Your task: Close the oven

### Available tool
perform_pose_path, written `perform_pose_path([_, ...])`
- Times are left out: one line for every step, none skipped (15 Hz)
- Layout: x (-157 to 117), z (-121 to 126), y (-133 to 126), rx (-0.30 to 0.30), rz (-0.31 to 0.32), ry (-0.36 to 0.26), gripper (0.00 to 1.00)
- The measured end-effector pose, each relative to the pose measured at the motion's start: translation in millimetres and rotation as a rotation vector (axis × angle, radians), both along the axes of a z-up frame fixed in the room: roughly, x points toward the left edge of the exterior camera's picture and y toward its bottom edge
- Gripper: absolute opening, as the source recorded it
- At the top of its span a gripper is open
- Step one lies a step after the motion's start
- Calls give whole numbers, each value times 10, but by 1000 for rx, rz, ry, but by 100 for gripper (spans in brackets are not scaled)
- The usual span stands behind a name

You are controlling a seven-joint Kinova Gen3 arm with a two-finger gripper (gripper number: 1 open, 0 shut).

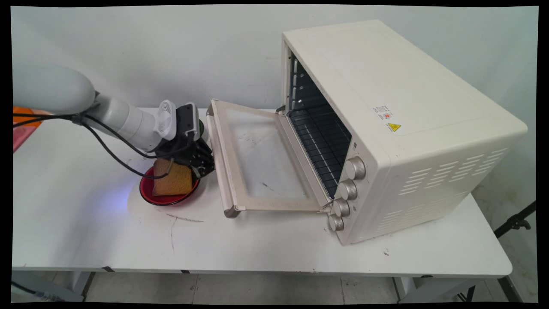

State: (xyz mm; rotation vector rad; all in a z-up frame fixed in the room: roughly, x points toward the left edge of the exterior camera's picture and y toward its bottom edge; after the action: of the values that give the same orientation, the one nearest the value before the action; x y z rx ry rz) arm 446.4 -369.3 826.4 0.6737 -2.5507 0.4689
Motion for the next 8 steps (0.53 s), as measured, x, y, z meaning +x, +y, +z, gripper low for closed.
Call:
perform_pose_path([-13,-4,-12,-3,4,7,0])
perform_pose_path([-28,-5,-26,-7,7,16,0])
perform_pose_path([-40,-2,-34,-12,10,23,0])
perform_pose_path([-64,10,-49,-18,12,34,0])
perform_pose_path([-85,22,-60,-23,13,42,0])
perform_pose_path([-110,40,-71,-30,13,52,0])
perform_pose_path([-136,60,-81,-35,12,61,0])
perform_pose_path([-154,74,-88,-39,11,67,0])
